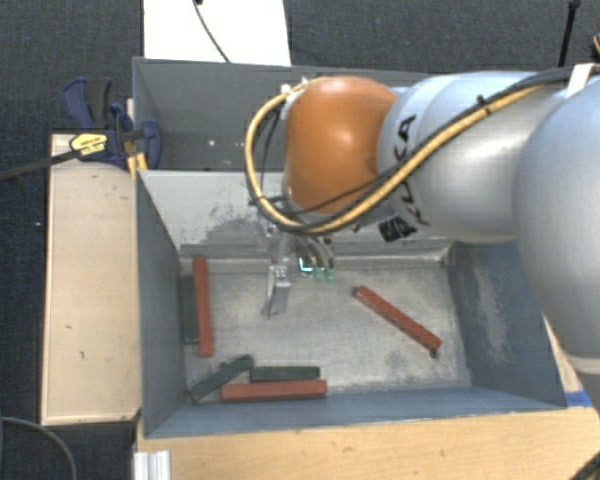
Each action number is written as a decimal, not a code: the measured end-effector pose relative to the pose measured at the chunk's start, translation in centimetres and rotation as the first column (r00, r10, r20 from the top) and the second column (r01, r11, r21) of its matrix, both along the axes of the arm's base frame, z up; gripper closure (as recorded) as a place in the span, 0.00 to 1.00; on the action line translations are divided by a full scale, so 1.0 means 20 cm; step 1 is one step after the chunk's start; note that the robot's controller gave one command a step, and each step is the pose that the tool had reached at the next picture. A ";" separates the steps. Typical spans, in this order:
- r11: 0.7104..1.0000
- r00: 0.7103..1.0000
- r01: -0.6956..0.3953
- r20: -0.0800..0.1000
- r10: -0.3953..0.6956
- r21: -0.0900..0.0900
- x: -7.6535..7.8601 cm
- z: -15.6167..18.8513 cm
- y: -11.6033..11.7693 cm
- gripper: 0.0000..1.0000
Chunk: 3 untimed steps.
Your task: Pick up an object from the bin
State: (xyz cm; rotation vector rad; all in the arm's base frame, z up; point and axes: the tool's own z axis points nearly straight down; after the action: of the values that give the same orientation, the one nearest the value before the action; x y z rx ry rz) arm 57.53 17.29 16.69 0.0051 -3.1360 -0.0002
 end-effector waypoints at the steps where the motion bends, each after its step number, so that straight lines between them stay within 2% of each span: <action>1: 0.989 0.989 -0.150 -0.002 0.150 0.001 -0.49 -0.29 0.26 0.00; 2: 0.999 0.999 -0.046 0.007 0.046 0.000 -0.46 -0.46 -0.02 0.00; 3: 0.999 0.999 -0.046 0.008 0.046 0.002 -0.46 -0.45 -0.01 1.00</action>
Offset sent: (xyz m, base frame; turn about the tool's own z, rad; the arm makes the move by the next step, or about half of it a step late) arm -0.0936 0.0485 -0.0552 -0.1412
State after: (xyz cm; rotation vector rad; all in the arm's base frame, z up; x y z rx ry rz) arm 48.34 17.05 7.63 0.0778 -3.1426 -0.0034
